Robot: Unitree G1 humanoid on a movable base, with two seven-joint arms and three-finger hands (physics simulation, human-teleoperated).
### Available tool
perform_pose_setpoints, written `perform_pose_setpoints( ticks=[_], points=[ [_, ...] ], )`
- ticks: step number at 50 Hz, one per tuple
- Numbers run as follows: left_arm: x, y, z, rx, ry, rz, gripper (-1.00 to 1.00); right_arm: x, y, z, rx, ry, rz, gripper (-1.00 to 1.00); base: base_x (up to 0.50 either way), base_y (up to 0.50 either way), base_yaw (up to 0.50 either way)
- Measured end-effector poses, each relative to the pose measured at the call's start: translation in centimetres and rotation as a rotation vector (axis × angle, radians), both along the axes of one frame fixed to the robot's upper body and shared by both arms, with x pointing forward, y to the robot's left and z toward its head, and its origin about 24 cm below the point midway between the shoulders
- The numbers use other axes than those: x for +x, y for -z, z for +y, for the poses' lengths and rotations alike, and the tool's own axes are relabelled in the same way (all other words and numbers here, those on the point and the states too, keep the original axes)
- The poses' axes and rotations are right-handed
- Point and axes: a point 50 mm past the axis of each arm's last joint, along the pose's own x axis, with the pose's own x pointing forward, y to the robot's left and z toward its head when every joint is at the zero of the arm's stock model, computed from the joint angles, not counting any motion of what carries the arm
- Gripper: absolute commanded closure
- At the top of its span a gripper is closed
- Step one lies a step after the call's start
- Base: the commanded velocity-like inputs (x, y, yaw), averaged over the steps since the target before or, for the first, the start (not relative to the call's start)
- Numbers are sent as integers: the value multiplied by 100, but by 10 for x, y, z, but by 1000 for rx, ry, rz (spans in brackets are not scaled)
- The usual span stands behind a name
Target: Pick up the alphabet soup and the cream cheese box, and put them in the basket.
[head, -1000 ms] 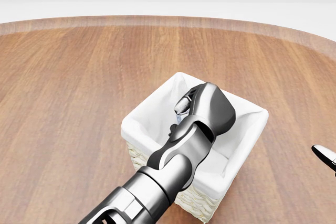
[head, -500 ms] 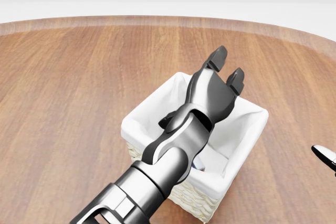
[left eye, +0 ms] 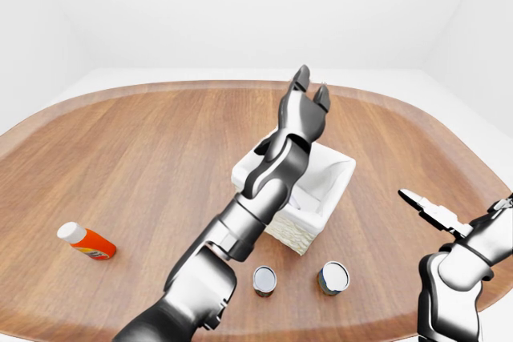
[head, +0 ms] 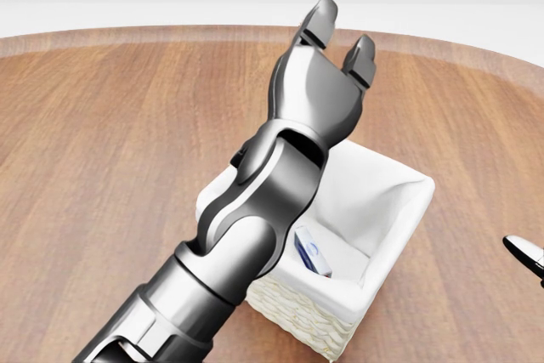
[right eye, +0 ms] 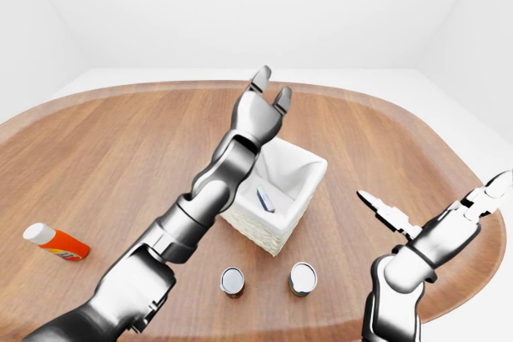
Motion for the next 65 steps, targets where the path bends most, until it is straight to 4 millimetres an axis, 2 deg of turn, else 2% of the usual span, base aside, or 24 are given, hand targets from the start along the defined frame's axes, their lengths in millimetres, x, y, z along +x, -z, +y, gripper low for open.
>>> perform_pose_setpoints(
  ticks=[17,26,33,47,65],
  points=[
    [-29,-56,21,-198,-37,-101,-100,0,-1,0,0,1,1,-100,0,0,0],
    [-49,-89,39,-335,-54,-168,-100,0,-1,0,0,1,0,-100,0,0,0],
    [-62,-107,56,-447,-53,-240,-100,0,-1,0,-1,2,0,-100,0,0,0],
    [-80,-118,93,-609,-79,-319,-100,0,-1,0,-3,2,0,-100,0,0,0],
    [-92,-121,136,-681,-98,-389,-100,0,0,0,-5,0,1,-100,0,0,0]
  ],
)
